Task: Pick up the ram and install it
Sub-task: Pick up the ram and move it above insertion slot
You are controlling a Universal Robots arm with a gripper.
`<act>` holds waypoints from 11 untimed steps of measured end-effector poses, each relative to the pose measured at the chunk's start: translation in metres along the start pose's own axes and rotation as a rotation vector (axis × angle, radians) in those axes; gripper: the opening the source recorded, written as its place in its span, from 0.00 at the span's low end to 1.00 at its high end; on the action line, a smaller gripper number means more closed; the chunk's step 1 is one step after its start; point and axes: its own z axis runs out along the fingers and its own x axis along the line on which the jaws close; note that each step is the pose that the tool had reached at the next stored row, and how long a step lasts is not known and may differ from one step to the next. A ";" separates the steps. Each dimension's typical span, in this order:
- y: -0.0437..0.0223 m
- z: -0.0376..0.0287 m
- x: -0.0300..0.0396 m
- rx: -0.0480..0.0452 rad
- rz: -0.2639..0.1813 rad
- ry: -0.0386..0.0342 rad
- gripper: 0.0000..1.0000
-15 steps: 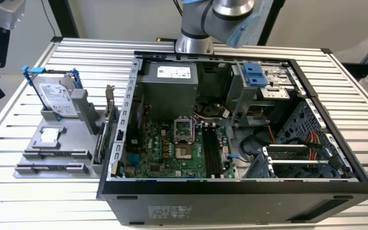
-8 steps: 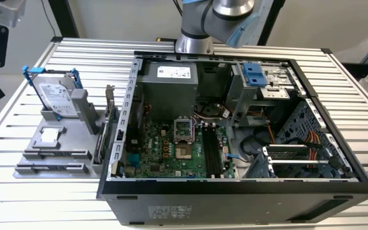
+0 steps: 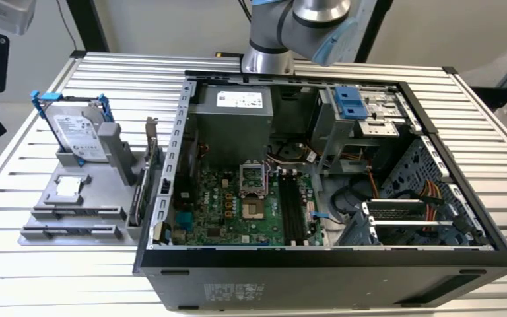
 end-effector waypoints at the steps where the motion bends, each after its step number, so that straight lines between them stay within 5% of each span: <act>1: 0.0000 0.0000 0.0000 -0.0001 -0.006 0.0003 0.00; 11: 0.0000 0.0000 0.0000 -0.0001 -0.051 0.0047 0.00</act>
